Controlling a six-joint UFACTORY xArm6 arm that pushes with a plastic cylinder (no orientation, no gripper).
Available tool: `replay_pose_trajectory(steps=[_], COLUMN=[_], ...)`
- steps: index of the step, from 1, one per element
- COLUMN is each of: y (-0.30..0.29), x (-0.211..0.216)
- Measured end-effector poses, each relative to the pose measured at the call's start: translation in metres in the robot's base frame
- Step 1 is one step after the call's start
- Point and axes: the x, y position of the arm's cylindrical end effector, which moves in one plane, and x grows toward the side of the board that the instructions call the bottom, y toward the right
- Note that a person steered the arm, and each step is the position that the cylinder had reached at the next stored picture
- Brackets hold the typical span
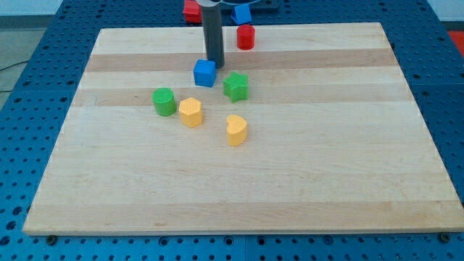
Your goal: Place the yellow hexagon in between the green blocks
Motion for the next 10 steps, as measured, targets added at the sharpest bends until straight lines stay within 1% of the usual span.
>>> replay_pose_trajectory(steps=[1, 2, 3, 4, 5, 6, 7, 8, 9, 10], y=[0.013, -0.039, -0.02, -0.008, 0.028, 0.112, 0.156, 0.188, 0.084, 0.023], x=[0.017, 0.039, 0.026, -0.058, -0.101, -0.055, -0.002, -0.065, -0.1, -0.055])
